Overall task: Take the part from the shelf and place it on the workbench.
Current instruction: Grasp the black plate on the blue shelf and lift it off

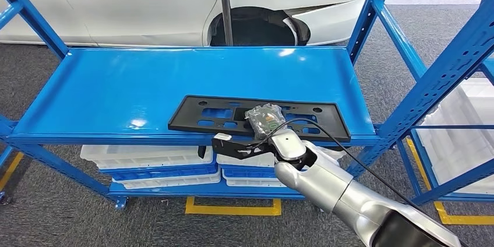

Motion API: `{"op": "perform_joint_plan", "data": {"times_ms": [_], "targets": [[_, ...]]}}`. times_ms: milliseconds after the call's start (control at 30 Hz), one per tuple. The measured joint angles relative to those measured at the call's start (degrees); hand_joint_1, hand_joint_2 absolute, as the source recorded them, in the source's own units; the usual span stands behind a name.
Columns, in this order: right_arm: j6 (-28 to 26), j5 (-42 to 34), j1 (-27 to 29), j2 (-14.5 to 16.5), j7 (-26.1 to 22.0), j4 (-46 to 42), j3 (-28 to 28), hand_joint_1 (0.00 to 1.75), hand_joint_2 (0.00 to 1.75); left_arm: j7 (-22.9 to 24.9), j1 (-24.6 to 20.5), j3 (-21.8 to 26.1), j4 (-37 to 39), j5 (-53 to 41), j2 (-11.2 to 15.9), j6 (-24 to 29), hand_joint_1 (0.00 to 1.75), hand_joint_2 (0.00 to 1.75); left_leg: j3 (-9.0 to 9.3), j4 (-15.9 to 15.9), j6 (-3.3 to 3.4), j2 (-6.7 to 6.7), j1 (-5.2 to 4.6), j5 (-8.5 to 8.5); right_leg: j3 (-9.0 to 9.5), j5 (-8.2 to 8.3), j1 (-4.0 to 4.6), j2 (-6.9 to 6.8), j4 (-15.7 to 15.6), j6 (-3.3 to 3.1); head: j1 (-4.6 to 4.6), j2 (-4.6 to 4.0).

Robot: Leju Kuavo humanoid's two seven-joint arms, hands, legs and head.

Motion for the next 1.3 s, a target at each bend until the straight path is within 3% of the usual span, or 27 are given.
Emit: {"op": "perform_joint_plan", "data": {"times_ms": [600,900,1200,1300], "targets": [[-2.66,3.04,0.76,-1.25,-0.1,-0.01,0.01,1.75,1.75,0.49,0.0,-0.89,-0.01,-0.82,0.0,1.07,0.0,1.75,0.0,0.01,0.0,0.0,0.0,0.0,0.0,0.0,0.0,0.0,0.0,0.0,0.0,0.0],[-10.48,14.2,4.13,-2.67,-2.11,-3.09,-0.15,1.75,1.75,-0.54,0.0,-0.97,-0.01,-0.84,0.0,0.09,0.0,1.75,-0.03,0.01,0.0,0.02,0.0,0.0,-0.07,0.01,0.0,0.03,0.0,0.01,-0.01,0.0],[-5.98,20.97,6.69,-4.02,-1.68,-7.78,-0.28,1.75,1.75,0.34,0.01,-1.07,0.01,-0.76,0.0,-0.2,0.0,1.75,-0.04,-0.01,0.0,0.02,0.01,0.0,-0.1,0.0,0.01,0.03,0.01,0.0,-0.01,0.0],[-4.72,21.38,7.0,-4.26,-1.58,-8.78,-0.32,1.75,1.75,0.46,0.0,-1.07,-0.01,-0.66,0.0,-0.33,0.0,1.75,-0.12,0.22,0.35,0.03,-0.09,-0.22,-0.07,0.02,-0.19,0.02,-0.08,0.16,-0.02,0.0]]}}
